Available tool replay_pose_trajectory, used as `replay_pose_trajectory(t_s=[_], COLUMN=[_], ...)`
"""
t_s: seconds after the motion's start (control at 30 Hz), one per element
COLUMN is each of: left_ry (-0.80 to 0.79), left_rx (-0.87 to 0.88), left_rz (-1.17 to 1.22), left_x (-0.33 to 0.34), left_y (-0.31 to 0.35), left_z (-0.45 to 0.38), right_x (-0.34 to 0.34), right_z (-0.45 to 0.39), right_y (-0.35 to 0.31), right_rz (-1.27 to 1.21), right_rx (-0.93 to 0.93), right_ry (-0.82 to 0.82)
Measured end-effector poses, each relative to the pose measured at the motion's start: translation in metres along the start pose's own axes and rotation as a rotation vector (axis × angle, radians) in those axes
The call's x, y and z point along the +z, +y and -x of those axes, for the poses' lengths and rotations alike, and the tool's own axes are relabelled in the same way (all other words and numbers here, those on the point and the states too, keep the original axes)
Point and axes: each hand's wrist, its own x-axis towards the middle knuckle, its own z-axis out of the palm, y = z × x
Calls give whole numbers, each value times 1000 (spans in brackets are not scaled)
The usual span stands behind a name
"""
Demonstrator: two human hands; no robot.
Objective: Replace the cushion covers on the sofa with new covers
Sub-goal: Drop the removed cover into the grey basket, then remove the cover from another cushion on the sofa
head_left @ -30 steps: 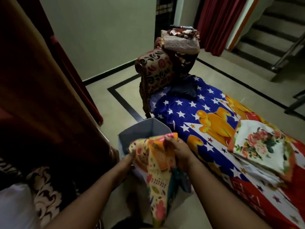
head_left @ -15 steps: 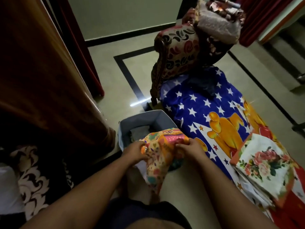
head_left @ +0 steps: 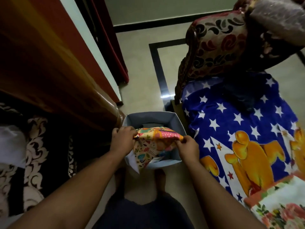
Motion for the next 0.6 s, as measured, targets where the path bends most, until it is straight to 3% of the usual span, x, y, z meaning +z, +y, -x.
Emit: replay_pose_trajectory(t_s=[0.2,0.37,0.6], left_ry=[-102,-235,-166], left_rx=[-117,-247,-521], left_rz=[171,657,1148], left_x=[33,43,29], left_y=[32,51,54], left_z=[-20,-9,38], right_x=[7,16,33], right_z=[-47,-46,-13], right_y=[31,35,5], right_rz=[-52,-199,-341], right_rx=[50,88,22], right_ry=[-246,-363,-417])
